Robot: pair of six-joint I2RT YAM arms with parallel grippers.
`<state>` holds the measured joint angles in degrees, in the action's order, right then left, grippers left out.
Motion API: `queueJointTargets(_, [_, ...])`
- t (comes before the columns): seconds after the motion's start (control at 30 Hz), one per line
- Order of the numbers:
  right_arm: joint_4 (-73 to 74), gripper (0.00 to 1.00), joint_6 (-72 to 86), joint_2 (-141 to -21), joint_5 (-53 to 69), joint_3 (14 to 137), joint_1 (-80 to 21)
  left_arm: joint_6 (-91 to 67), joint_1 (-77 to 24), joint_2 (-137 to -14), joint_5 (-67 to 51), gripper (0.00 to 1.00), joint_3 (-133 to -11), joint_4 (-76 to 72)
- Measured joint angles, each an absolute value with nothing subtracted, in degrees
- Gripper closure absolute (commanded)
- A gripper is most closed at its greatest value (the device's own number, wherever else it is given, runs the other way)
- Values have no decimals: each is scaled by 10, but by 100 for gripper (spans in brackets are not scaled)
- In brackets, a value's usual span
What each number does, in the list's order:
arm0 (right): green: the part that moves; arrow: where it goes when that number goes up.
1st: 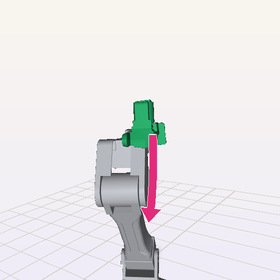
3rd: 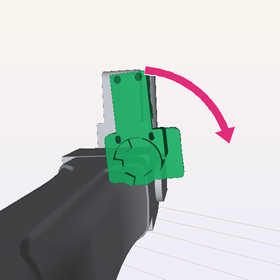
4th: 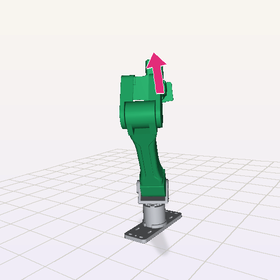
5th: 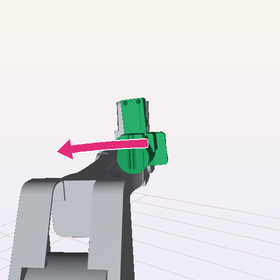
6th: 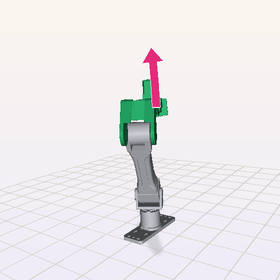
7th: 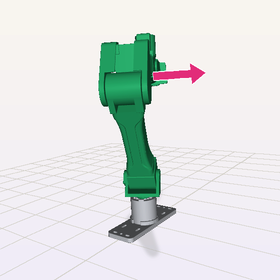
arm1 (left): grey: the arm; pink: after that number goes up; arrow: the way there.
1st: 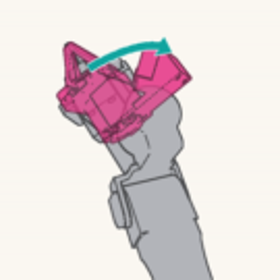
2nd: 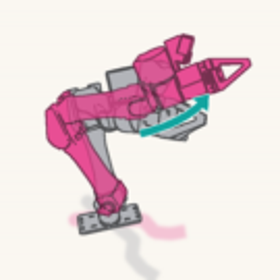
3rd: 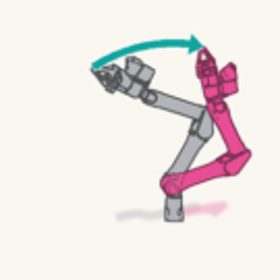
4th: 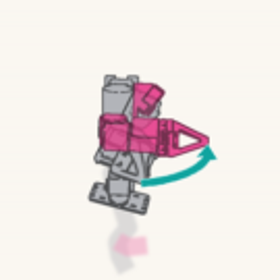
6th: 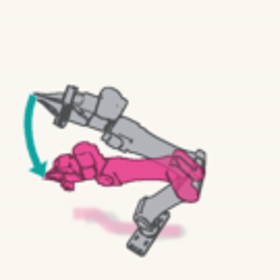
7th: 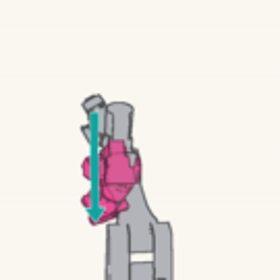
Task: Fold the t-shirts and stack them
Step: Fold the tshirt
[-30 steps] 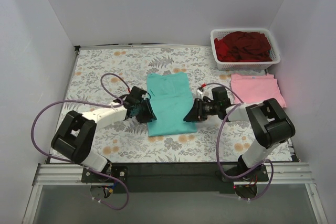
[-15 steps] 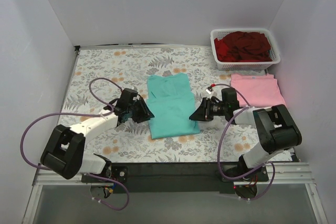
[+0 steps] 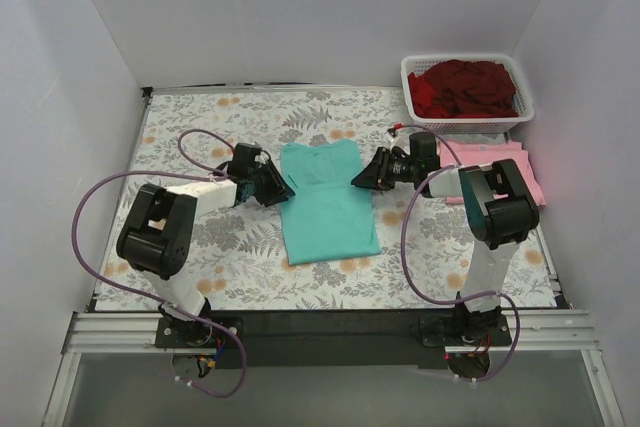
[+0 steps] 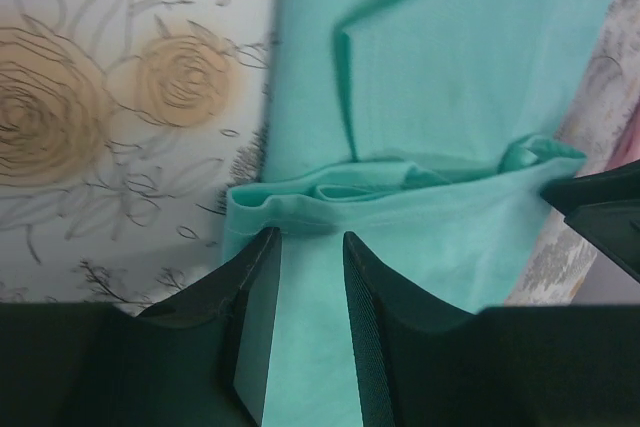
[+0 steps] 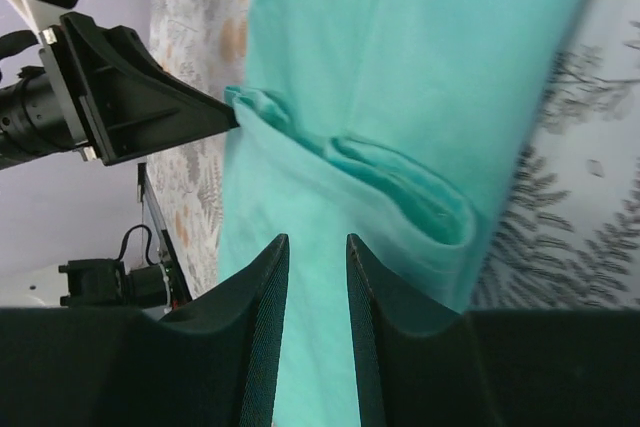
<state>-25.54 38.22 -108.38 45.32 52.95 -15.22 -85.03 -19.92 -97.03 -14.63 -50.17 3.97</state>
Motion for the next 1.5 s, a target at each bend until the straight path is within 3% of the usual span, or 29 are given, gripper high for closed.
queueJointTargets(0.3, [-249, 64, 369, -1131, 442, 525, -125, -830, -177, -1005, -170, 66, -513, 35])
queueJointTargets(0.5, [-167, 62, 322, -1000, 404, 480, -128, -791, -179, -933, -154, 56, -514, 115])
queueJointTargets(0.77, [68, 50, 224, -821, 196, 464, -227, -776, -251, -775, -87, 32, -494, 237])
queueJointTargets(1.03, [225, 49, 232, -787, 76, 440, -344, -824, -348, -718, -28, 32, -439, 345])
queueJointTargets(1.5, [272, 50, 268, -834, 19, 448, -391, -849, -369, -744, 6, 32, -436, 390])
